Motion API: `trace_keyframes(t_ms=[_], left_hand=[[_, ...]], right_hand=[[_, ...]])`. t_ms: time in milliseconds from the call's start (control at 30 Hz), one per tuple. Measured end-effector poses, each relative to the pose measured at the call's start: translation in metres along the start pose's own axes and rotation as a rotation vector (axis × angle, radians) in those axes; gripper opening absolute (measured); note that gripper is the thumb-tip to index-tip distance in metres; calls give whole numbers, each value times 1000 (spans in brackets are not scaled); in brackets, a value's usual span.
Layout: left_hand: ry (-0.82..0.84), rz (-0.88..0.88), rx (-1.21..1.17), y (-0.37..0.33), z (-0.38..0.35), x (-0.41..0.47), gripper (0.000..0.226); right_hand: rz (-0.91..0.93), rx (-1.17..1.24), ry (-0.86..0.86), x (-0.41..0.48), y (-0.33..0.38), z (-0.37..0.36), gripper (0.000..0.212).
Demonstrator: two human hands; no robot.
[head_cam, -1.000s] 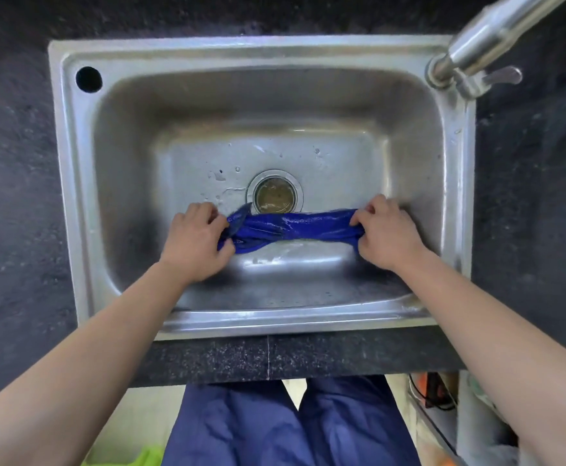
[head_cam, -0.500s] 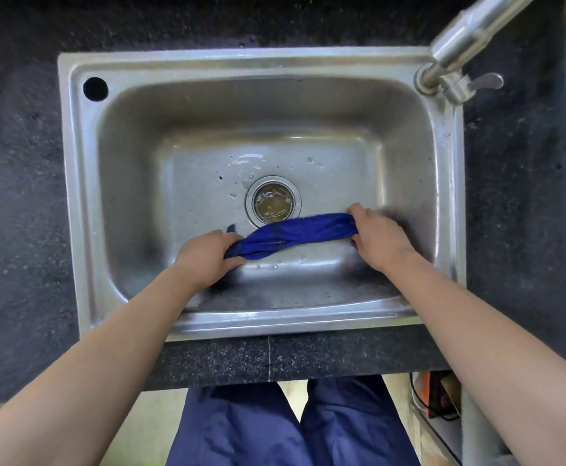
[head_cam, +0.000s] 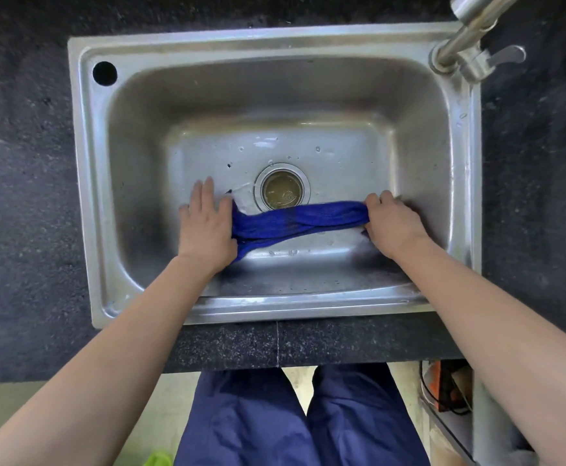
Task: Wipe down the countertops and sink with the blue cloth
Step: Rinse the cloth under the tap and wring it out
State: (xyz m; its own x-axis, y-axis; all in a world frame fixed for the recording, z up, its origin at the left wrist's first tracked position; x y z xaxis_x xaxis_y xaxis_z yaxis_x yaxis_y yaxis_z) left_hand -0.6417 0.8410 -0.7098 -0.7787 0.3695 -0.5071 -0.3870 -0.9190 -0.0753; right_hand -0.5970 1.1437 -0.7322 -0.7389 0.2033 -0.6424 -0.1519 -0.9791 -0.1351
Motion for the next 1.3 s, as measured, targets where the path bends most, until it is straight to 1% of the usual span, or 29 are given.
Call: trace_keyframes(t_ms=[67, 100, 167, 233, 300, 333, 400, 467, 533, 600, 667, 767, 833, 933, 967, 1000, 1033, 1067, 1100, 1133, 1167, 1200, 1300], left_hand=[[-3, -134, -12, -10, -4, 6, 93], [33, -178, 2, -13, -10, 7, 97], [136, -191, 39, -11, -25, 6, 99], [189, -163, 61, -4, -36, 2, 87], [209, -114, 41, 3, -41, -2, 63], [246, -76, -2, 6, -44, -3, 51], [369, 19, -124, 7, -49, -7, 36], [473, 120, -268, 4, -48, -10, 34], [546, 221, -509, -5, -44, -15, 27], [590, 342, -807, -18, -35, -23, 17], [581, 456, -1036, -27, -22, -30, 15], [433, 555, -1319, -32, -3, -30, 11], [374, 575, -1417, -33, 5, -28, 12], [297, 517, -1381, -30, 3, -22, 18], [257, 486, -1350, -29, 1, -21, 19], [231, 467, -1315, -27, -3, -20, 20], [223, 454, -1262, -27, -7, -20, 21], [231, 439, -1171, -24, -13, -20, 23], [255, 410, -1054, -21, -20, -19, 27], [294, 388, -943, -16, -28, -17, 33], [319, 384, -859, -10, -37, -15, 40], [316, 400, -811, -3, -43, -12, 47], [245, 406, -665, 1, -38, -7, 58]], right_hand=[[17, 10, 7, 0, 1, 2, 43], [22, 16, 7, -1, 1, 3, 43], [30, 17, 6, -2, 3, 3, 42], [36, 12, 18, -2, 3, 1, 43], [32, 0, 31, -2, 4, -3, 44], [27, -6, 31, -1, 5, -3, 44], [8, 28, 47, -2, 6, -2, 41], [-35, 124, 121, -3, 6, -1, 33], [-63, 207, 294, -10, 8, -4, 26], [-65, 269, 446, -23, 13, -6, 29], [-69, 390, 471, -38, 21, 4, 35], [-93, 681, 387, -55, 32, 28, 41], [-95, 897, 312, -63, 38, 41, 39], [-97, 1150, 85, -73, 42, 48, 25], [-89, 1204, 35, -77, 45, 47, 23], [-58, 1210, 41, -79, 51, 43, 27], [2, 1145, 120, -80, 61, 35, 33], [94, 992, 257, -81, 76, 24, 39], [195, 805, 401, -83, 91, 11, 39], [283, 649, 497, -83, 100, 3, 37], [342, 552, 531, -80, 104, -1, 36], [357, 507, 519, -73, 104, 0, 36], [231, 427, 374, -36, 85, 1, 42]])
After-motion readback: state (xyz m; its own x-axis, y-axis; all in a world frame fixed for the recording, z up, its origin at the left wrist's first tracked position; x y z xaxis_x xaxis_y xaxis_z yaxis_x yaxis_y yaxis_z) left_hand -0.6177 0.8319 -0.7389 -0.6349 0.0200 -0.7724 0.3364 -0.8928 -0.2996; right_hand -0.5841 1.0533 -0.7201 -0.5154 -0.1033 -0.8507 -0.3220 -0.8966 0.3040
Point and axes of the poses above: each hand's wrist, its own x-axis towards the middle knuckle, its own z-axis out of the back of the hand, y = z × x, the point moved 7 cm from there along x, towards the middle knuckle, and after that the axes turned 7 degrees about -z, right-handed, at the moved point
